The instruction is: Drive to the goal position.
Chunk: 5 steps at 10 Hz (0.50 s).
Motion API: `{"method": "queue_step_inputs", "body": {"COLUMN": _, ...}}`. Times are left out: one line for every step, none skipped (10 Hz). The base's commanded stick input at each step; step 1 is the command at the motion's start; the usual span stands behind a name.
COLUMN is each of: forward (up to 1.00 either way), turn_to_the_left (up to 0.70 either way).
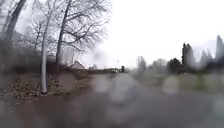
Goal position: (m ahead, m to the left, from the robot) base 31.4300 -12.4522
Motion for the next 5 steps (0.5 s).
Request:
{"method": "queue_step_inputs", "body": {"forward": 1.0, "turn_to_the_left": 0.0}}
{"method": "queue_step_inputs", "body": {"forward": 1.0, "turn_to_the_left": 0.0}}
{"method": "queue_step_inputs", "body": {"forward": 1.0, "turn_to_the_left": 0.0}}
{"method": "queue_step_inputs", "body": {"forward": 1.0, "turn_to_the_left": 0.0}}
{"method": "queue_step_inputs", "body": {"forward": 1.0, "turn_to_the_left": 0.0}}
